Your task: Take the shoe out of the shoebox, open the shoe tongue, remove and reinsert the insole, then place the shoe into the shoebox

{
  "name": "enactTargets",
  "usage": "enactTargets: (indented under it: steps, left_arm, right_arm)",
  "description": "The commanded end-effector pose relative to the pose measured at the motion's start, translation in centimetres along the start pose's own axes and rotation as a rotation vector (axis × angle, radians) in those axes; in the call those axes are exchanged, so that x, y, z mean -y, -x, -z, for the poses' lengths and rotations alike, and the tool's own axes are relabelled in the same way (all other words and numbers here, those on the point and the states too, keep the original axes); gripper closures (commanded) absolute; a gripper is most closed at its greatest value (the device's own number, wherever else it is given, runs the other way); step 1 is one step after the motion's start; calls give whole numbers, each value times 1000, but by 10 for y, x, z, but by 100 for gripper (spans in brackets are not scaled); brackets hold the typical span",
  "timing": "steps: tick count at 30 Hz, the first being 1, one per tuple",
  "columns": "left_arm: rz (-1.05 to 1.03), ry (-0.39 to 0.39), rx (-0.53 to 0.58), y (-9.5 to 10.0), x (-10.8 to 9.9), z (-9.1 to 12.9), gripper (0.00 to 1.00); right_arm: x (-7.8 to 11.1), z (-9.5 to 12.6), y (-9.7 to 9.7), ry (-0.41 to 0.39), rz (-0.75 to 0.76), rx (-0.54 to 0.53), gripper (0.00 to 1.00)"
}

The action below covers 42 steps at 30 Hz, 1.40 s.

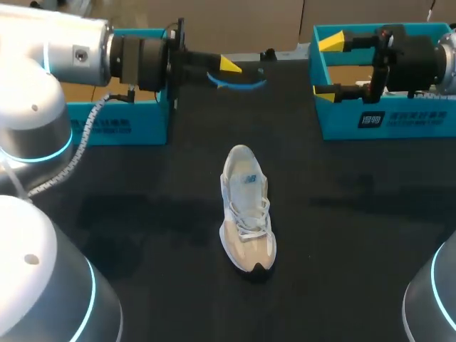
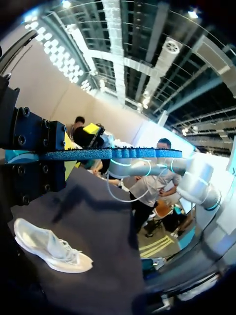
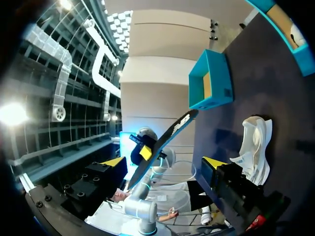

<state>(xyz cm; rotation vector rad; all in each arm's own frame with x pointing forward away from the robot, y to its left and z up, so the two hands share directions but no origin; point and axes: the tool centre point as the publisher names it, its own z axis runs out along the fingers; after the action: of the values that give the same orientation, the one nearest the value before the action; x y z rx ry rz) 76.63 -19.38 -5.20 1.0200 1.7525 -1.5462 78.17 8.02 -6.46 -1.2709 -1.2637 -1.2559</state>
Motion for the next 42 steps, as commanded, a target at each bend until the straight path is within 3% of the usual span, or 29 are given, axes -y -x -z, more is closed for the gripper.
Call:
enactTargets:
  steps: [1,7,14,35,36,37,38,39,42]
  left_arm:
    - [464,6,-29,5,3,-6,100]
    - [740,-89,63,1,1,-9,100]
    - [990,-149,187,-3,-6,-11,100]
    - [1053,-153,193,-1,-8,-12,100]
    - [1148,-154,185,-1,-8,-11,100]
    - [1257,-106,145,-2,-10,-12,100]
    - [1282,-120,146,-2,-11,-12,100]
    - [1366,-76,110,-2,-13,-13,100]
    - [1475,-81,100,-1,-17,-14,100]
  right_arm:
    - [-1,-2,1,0,-1,1,0]
    - [-1,-2,1,0,-1,1,0]
    - [-1,-2,1,0,-1,1,0]
    - [-1,-2,1,0,-1,1,0]
    - [-1,-2,1,0,-1,1,0]
    - [-1,-2,1,0,-1,1,0]
    - [-1,-2,1,0,-1,1,0]
    - [-1,-2,1,0,-1,1,0]
    - [-1,-2,1,0,-1,1,0]
